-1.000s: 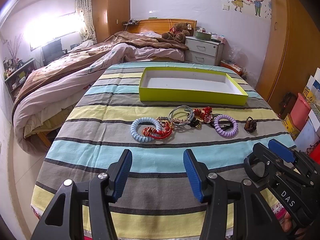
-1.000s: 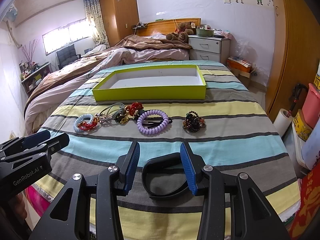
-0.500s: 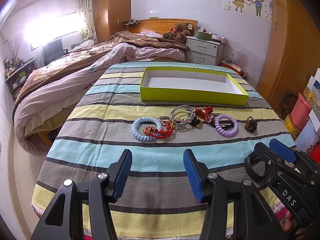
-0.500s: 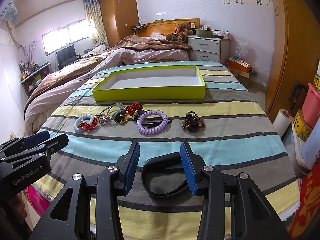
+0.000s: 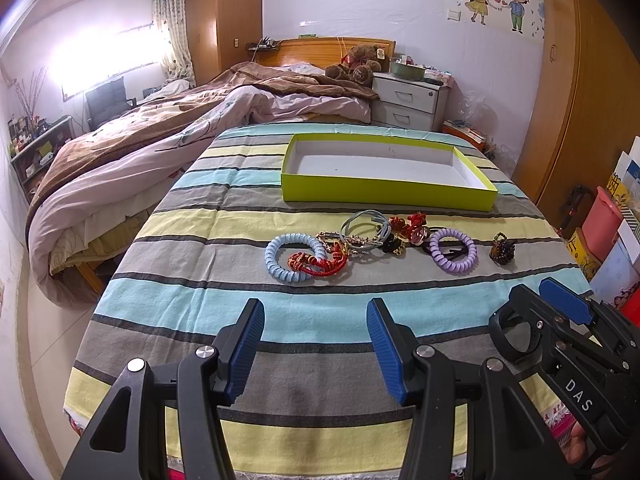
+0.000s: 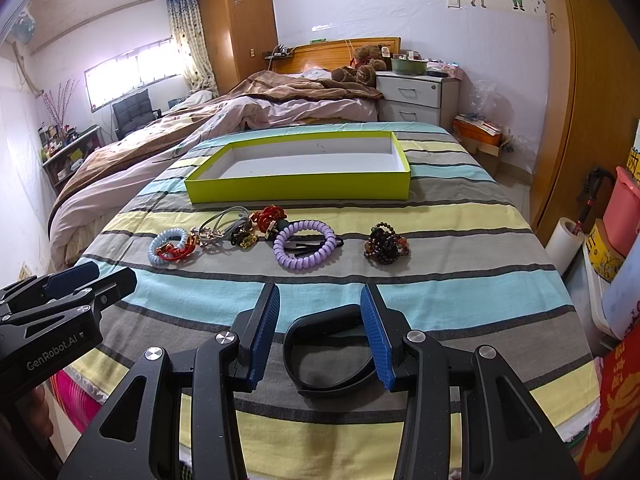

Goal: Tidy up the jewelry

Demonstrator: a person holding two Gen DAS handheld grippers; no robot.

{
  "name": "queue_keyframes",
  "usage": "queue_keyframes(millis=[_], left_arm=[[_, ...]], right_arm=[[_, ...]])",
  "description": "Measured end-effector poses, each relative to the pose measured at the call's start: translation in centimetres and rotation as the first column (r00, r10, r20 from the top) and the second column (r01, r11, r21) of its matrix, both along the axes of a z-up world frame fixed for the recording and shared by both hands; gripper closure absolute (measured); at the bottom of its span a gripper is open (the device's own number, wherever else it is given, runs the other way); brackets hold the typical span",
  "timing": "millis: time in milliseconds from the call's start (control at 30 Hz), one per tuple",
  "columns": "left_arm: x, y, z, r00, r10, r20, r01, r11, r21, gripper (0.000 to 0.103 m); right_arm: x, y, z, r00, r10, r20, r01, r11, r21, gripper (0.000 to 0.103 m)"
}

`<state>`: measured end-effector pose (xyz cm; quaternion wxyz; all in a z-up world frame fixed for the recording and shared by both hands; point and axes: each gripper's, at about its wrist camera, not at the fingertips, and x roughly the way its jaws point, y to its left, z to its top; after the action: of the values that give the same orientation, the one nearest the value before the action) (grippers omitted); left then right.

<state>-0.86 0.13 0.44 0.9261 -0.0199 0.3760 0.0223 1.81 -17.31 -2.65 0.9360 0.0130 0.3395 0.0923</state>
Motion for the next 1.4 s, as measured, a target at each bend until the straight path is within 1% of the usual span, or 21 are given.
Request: queue_keyframes(millis=[1100, 1400], left_arm=[[-0.1, 0.5, 0.0, 1.000, 0.004, -0.004, -0.004, 1.000, -0.001, 0.050], [0.2, 1.0, 0.1, 1.000, 0.004, -0.013, -0.005, 1.000, -0.017, 0.050]], right_arm=[[-0.2, -0.1, 0.3, 1.000, 0.000, 0.003, 0.000, 1.000, 0.000, 0.060], [-0.2, -0.2, 0.4, 1.000, 0.003, 0.003, -0.003, 1.000, 0.000, 0.060]])
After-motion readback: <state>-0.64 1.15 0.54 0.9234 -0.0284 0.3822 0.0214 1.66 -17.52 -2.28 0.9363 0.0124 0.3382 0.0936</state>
